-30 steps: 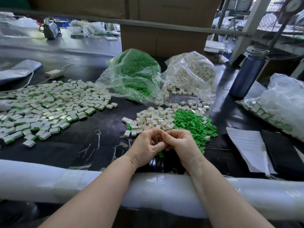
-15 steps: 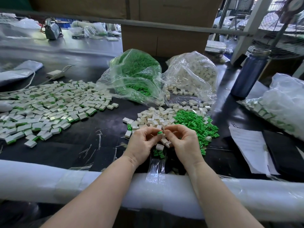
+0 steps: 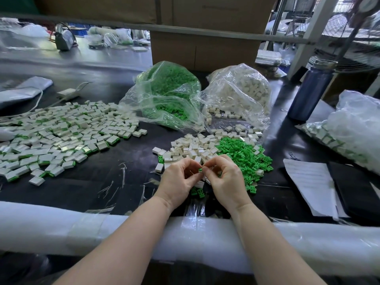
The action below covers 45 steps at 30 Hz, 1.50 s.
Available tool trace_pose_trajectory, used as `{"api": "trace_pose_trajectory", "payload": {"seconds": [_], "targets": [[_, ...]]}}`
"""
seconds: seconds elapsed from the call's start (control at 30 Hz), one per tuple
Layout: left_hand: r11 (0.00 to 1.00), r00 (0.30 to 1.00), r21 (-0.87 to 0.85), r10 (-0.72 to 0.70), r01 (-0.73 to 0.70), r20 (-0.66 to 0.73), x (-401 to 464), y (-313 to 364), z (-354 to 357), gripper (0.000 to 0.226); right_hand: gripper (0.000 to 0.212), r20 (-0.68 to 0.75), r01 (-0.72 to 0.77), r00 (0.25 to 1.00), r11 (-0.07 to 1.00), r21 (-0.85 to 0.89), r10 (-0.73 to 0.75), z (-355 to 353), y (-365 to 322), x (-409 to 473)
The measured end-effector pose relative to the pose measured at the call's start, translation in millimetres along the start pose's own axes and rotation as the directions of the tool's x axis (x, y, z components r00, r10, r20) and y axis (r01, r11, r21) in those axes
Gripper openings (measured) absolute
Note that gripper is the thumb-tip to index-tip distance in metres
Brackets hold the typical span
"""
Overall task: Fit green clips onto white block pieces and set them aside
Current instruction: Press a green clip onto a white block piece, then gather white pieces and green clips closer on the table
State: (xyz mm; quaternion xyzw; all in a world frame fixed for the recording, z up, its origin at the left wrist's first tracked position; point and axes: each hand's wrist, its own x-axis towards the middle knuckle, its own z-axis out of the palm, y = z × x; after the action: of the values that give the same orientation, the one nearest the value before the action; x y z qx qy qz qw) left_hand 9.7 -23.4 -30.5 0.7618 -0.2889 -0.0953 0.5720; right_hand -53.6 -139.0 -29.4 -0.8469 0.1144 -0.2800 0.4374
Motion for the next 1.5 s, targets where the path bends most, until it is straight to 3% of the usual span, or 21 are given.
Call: {"api": "trace_pose_trajectory", "payload": {"seconds": [0.33,0.47,0.57,0.7,0.83,1.1,1.27,1.5], "targets": [[0.997,0.997,0.062,0.048,-0.044,-0.064,-1.5,1.0,-0.5,0.007,0.018,0.014,-0.005,1.0,1.0,0.0,0.005,2.2,-2.4,-0.5],[0.995,0.973,0.092,0.065,-0.046,-0.223,-0.3,0.6,-1.5,0.013,0.024,-0.055,-0.011,0.998,1.0,0.025,0.012,-1.0,-4.2,-0.7],[0.988,0.896,0.155,0.074,-0.006,-0.437,1.1,-2.0,-8.1,0.014,0.018,-0.03,-0.004,1.0,0.999,-0.034,0.003,-0.6,-3.8,-1.4],[0.976,0.718,0.18,0.035,0.126,-0.695,3.7,-5.3,-20.6,0.018,0.013,-0.011,-0.011,1.0,0.998,-0.063,0.011,-1.7,-2.6,-1.7],[0.958,0.64,0.091,-0.109,0.272,-0.761,4.5,-5.8,-27.0,0.032,0.013,0.013,-0.011,1.0,0.994,-0.105,0.013,-2.4,-3.3,-1.8],[0.861,0.716,0.237,-0.189,0.449,-0.671,4.2,-9.2,-23.0,0.031,0.003,0.204,0.087,0.977,0.986,-0.14,-0.057,-0.3,-8.1,-5.3],[0.821,0.731,0.278,-0.225,0.498,-0.644,5.5,-9.1,-22.5,0.028,0.018,0.291,0.138,0.955,0.942,-0.305,-0.045,-0.1,-10.4,-6.0],[0.788,0.768,0.351,-0.227,0.506,-0.599,6.3,-12.5,-22.4,0.027,0.021,0.297,0.163,0.953,0.92,-0.355,-0.055,2.0,-8.1,-5.7]]}}
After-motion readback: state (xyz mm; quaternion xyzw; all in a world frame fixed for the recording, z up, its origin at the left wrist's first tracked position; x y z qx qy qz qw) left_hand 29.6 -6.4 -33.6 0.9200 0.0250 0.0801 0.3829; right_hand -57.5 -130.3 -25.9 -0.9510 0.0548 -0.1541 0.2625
